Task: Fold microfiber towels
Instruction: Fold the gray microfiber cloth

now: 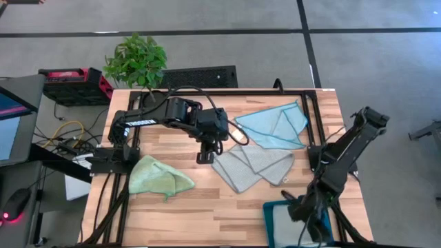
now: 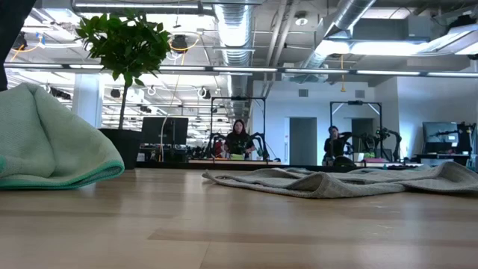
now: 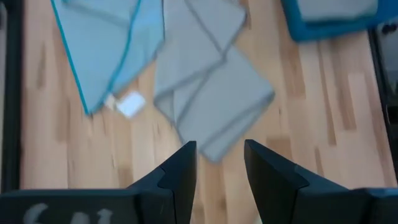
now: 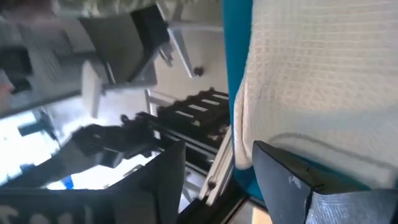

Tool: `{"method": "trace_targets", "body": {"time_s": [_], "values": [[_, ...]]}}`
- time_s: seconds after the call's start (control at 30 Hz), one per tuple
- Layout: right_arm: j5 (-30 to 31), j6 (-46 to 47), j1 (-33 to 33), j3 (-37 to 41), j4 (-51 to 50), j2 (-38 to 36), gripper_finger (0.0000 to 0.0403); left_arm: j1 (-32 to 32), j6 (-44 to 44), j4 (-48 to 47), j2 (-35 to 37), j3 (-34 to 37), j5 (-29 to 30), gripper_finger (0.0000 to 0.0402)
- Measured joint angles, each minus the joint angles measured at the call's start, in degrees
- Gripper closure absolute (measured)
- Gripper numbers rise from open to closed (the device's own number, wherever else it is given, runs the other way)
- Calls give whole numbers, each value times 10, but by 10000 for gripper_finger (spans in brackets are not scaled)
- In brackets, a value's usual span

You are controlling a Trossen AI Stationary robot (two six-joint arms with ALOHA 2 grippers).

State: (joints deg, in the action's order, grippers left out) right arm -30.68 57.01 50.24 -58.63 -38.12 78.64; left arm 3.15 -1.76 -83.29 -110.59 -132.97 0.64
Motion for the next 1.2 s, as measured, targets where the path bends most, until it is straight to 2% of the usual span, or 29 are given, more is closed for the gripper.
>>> {"method": "trace_targets", "body": {"time_s": [0.17, 0.37, 0.53, 0.63, 0.8, 0.93, 1.1, 1.2], "values": [[83, 15, -18, 0, -36, -80, 203, 27, 18, -53, 0, 0, 0, 274], [199, 3, -33, 0, -63, -164, 209, 57, 81, -68, 0, 0, 3, 274], [277, -64, -45, 0, -73, -208, 209, 75, 123, -68, 0, 0, -25, 274], [310, -117, -55, 0, -73, -225, 210, 84, 139, -67, 0, 1, -16, 274], [329, -215, -87, 0, -73, -239, 211, 81, 192, -67, 2, 43, 49, 274], [329, -265, -119, 0, -73, -248, 212, 57, 209, -29, 2, 100, 52, 274], [328, -331, -155, 0, -74, -262, 213, 23, 159, 72, 1, 211, 10, 274], [327, -363, -177, 0, -75, -273, 213, 12, 97, 158, 1, 285, 17, 274]]}}
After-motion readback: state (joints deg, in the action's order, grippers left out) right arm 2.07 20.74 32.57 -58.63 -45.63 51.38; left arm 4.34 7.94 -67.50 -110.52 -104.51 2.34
